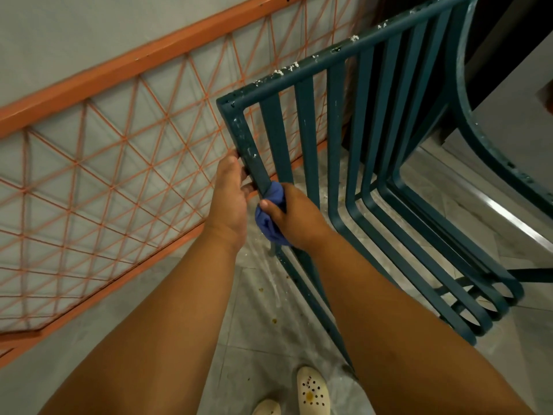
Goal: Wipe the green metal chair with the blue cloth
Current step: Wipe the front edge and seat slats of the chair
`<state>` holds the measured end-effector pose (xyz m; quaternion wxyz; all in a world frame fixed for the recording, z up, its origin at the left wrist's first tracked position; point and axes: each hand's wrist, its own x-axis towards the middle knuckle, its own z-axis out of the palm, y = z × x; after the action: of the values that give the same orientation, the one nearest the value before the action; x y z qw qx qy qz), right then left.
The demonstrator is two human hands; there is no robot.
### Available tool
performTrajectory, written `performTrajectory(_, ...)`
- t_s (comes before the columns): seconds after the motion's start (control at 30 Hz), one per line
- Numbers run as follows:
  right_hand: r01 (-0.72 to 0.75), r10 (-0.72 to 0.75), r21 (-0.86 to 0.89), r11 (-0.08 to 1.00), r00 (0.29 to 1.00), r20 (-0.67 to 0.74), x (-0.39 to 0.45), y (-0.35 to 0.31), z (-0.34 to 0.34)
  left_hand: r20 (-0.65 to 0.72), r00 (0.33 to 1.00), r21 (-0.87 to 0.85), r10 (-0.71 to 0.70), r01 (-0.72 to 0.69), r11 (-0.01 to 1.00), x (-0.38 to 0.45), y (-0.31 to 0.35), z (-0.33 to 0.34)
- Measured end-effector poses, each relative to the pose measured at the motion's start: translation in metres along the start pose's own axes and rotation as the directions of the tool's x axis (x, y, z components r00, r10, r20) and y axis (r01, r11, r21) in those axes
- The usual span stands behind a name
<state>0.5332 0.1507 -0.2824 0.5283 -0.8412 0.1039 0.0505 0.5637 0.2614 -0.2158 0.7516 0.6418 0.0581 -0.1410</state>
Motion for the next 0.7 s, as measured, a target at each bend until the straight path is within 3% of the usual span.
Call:
performTrajectory(0.1, 0.103, -0.101, 0.043, 0.994, 0.993, -0.058, 0.015, -0.020, 0.006, 0.009, 1.000, -0.030, -0.028, 0.028, 0.999, -0.002, 0.001, 0.003)
performTrajectory(0.17, 0.091, -0.088, 0.014, 0.996, 0.988, -0.124, 0.007, -0.019, 0.015, -0.011, 0.999, -0.025, -0.030, 0.030, 0.999, -0.002, 0.000, 0.004)
performTrajectory(0.33, -0.169, 0.083, -0.307, 0.937, 0.958, -0.274, -0.033, 0.011, 0.032, -0.011, 1.000, 0.045, 0.025, -0.025, 0.999, 0.001, 0.000, 0.001)
performTrajectory(0.47, -0.267, 0.132, -0.468, 0.842, 0.944, -0.302, -0.063, 0.031, 0.036, 0.004, 0.999, 0.059, 0.045, -0.045, 0.997, 0.000, -0.002, -0.001)
performTrajectory(0.6, -0.305, 0.218, -0.360, 0.882, 0.940, -0.262, -0.062, 0.022, 0.031, 0.006, 0.999, 0.053, 0.041, -0.041, 0.998, 0.002, -0.003, -0.002)
performTrajectory(0.7, -0.205, 0.160, -0.180, 0.962, 0.958, -0.237, -0.034, -0.006, 0.027, -0.022, 0.999, 0.043, 0.024, -0.023, 0.999, 0.003, -0.006, 0.000)
